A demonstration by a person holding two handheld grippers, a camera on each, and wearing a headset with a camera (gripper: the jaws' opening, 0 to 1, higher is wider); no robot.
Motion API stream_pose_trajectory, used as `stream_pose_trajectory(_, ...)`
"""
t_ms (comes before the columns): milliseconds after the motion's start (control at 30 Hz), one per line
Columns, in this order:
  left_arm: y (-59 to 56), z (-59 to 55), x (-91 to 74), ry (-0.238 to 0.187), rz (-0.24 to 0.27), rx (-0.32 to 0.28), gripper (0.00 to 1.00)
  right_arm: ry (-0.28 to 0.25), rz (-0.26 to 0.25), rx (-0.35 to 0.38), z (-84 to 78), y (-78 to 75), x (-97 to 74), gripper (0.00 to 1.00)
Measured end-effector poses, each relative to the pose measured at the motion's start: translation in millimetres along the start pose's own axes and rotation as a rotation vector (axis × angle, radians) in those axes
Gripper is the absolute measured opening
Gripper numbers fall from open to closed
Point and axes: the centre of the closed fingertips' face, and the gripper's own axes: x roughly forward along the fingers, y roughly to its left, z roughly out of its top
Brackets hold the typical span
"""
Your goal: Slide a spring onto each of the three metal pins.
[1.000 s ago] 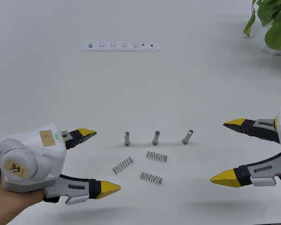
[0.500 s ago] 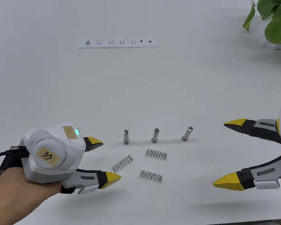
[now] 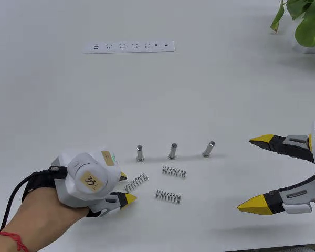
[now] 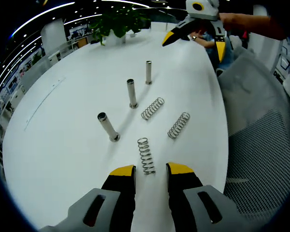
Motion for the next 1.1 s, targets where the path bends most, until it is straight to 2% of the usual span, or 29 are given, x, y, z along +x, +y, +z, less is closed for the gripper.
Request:
stream_pose_trajectory(467,1.2,-6.8,9.1,0.042,0.002,0.031,0.15,-0.003,0.006,-0.001,0.6,-1.4,0.6,0.91)
stream_pose_trajectory(500,2.1,-5.0,9.1,0.033,0.007,0.038,0.15,-0.003,0.006,-0.002,0.4,-1.6,0.6,0.91)
stream_pose_trajectory(1100,3.3,-7.4,8.8,0.048,0.005,0.026,0.11,-0.003,0.005,0.004,-2.1,0.2,0.4,0.91)
